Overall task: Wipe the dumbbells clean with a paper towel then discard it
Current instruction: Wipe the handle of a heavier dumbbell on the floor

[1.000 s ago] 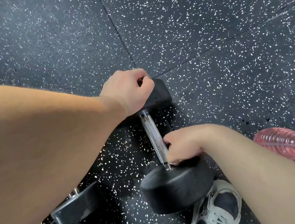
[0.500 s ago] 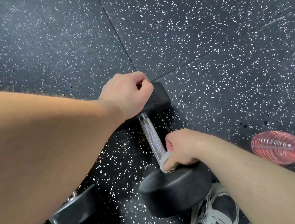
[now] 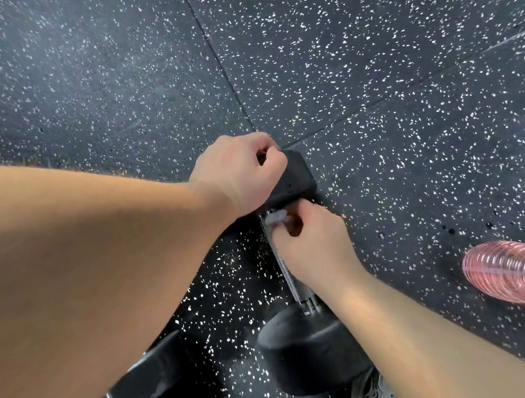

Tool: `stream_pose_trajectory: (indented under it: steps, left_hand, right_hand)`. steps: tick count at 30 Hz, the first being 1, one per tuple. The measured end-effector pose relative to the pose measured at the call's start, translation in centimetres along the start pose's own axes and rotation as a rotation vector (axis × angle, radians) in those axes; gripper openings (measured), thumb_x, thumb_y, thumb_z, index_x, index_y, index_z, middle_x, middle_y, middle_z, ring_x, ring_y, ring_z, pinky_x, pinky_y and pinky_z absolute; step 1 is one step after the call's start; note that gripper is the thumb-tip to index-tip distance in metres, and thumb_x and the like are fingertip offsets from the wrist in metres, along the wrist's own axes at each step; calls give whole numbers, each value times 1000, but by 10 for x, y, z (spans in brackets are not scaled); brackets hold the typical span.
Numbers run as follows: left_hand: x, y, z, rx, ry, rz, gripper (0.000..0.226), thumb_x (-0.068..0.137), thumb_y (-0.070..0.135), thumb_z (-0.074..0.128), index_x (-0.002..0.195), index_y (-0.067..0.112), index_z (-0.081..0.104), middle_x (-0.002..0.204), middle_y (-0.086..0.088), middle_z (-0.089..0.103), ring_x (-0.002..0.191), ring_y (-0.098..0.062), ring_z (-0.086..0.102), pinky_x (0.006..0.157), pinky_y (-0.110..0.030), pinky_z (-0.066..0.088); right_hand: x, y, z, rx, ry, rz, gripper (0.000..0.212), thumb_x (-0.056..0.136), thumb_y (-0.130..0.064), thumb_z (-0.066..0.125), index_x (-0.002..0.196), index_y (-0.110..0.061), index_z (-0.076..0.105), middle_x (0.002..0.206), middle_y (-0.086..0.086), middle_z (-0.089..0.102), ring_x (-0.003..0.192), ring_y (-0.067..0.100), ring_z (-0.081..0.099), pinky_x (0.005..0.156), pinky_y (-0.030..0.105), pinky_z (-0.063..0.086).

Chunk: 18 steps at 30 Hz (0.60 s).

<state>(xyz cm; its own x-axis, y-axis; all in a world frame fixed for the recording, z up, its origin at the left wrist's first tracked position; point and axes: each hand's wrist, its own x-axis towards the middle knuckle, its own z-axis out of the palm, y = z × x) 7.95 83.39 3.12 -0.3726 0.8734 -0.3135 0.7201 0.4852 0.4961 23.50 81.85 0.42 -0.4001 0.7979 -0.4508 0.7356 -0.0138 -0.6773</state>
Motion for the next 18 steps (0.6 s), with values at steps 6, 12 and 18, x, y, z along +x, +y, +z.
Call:
stream_pose_trajectory:
  steps: [6,12,18]
  left_hand:
    - [0,1,0,-3,1,-4,30,87,38,39,94,34,68,65,7,60,77,-25,60,65,-31,43]
    - [0,-1,0,0,2,3,39,82,43,33,96,34,68,69,4,62,82,-28,60,75,-36,53]
    - [0,0,-1,-5,-9,6,39,83,43,33,97,33,68,67,4,61,81,-27,60,73,-34,51]
  right_hand:
    - [5,1,7,37,83,-8,12,93,-29,64,90,-19,69,95,-2,68,88,19,60,78,33,46]
    - [7,9,-4,-2,-26,-74,14,90,-13,63,85,-26,63,92,-1,62,85,19,54,66,25,29]
    - [11,11,-26,-192,-298,-107,19,88,-16,63,78,-31,56,83,-6,63,80,19,57,67,31,43]
